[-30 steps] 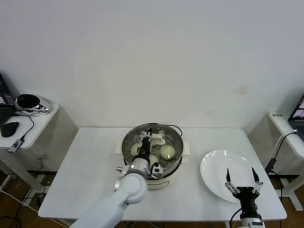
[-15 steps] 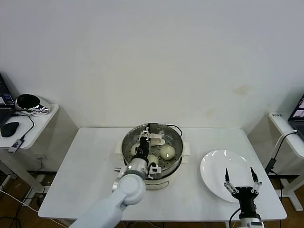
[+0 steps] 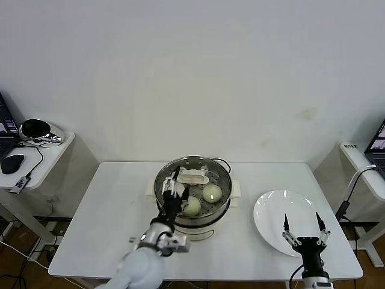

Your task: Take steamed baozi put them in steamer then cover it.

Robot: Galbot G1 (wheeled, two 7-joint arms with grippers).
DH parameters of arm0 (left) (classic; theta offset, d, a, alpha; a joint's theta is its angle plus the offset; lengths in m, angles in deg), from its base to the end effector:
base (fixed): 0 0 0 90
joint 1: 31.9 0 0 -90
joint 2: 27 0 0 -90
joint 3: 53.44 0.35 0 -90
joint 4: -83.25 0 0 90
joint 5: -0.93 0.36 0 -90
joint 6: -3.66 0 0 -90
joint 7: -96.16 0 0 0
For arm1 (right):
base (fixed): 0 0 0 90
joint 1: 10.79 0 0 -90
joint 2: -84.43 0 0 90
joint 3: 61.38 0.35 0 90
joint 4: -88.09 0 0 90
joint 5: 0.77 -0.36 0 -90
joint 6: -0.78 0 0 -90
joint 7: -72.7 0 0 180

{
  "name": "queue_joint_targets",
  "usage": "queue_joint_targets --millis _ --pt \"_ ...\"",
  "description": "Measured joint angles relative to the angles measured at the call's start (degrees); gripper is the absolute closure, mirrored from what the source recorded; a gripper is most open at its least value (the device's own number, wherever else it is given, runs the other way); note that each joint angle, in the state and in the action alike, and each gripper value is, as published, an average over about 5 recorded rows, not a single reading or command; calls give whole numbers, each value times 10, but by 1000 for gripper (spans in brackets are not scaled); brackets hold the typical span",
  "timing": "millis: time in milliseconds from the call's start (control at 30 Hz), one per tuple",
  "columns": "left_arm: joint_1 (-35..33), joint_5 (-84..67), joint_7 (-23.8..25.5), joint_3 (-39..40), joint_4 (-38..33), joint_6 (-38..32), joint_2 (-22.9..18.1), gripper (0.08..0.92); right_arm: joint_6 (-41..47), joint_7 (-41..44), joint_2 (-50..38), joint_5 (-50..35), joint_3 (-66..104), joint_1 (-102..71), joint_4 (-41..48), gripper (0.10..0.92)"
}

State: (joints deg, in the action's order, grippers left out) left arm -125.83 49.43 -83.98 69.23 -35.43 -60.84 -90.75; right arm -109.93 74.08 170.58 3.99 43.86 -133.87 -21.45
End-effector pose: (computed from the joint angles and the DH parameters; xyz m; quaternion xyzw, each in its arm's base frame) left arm 0.2492 -0.0745 -0.2520 0.1213 0.8282 0.5414 0.0787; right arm 0.1525 -0.1044 -0.3656 0.0625 0.9855 -0.1458 0.0597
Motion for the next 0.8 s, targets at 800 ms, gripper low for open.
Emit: queue_joint_targets --millis 800 --pt "-415 -531 -112 -327 -33 -318 -79 177 9 18 -56 -43 -67 -56 11 203"
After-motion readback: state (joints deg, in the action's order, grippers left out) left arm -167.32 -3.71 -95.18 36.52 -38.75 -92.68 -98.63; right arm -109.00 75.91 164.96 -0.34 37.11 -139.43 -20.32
